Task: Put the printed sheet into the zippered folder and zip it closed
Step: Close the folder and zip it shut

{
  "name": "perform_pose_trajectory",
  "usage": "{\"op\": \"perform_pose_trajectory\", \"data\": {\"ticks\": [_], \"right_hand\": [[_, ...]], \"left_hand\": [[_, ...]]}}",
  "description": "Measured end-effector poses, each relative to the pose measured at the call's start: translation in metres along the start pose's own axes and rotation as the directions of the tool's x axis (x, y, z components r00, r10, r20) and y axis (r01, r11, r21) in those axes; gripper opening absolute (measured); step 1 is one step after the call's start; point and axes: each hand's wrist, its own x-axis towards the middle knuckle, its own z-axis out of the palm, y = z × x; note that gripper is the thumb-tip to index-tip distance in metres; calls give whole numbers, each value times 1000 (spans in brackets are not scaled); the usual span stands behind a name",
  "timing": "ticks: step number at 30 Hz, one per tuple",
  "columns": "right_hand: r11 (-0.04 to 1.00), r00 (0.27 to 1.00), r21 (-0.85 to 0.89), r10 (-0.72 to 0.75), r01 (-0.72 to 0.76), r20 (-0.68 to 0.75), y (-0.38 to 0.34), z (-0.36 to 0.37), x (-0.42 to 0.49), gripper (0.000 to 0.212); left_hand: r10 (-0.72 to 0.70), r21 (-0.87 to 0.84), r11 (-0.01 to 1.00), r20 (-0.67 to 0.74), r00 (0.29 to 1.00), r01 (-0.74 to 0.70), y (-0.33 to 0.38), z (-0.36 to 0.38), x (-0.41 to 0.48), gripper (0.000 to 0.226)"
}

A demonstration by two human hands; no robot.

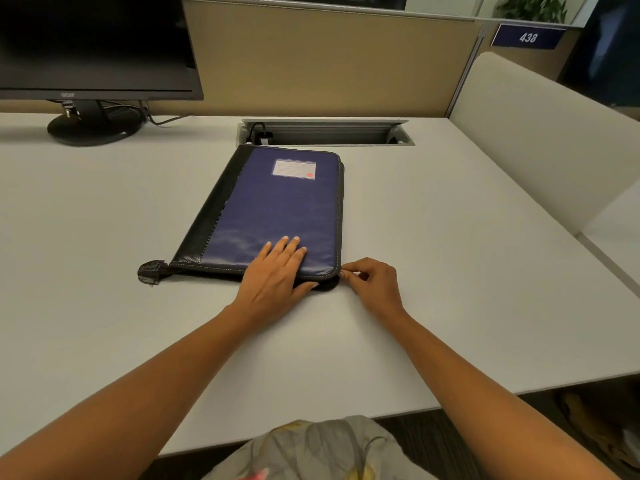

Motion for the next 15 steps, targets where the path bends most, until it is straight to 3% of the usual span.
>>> {"op": "perform_pose_trajectory", "data": {"ticks": [7, 15], "right_hand": [[998, 998, 62, 20, -24, 61, -4, 8, -6, 12], [999, 995, 49, -27, 22, 100, -9, 19, -13, 11]], "left_hand": [[-10, 70, 998, 147, 989, 0, 15, 7, 10, 63], [45, 47, 997, 161, 986, -53, 5, 3, 1, 55]]}}
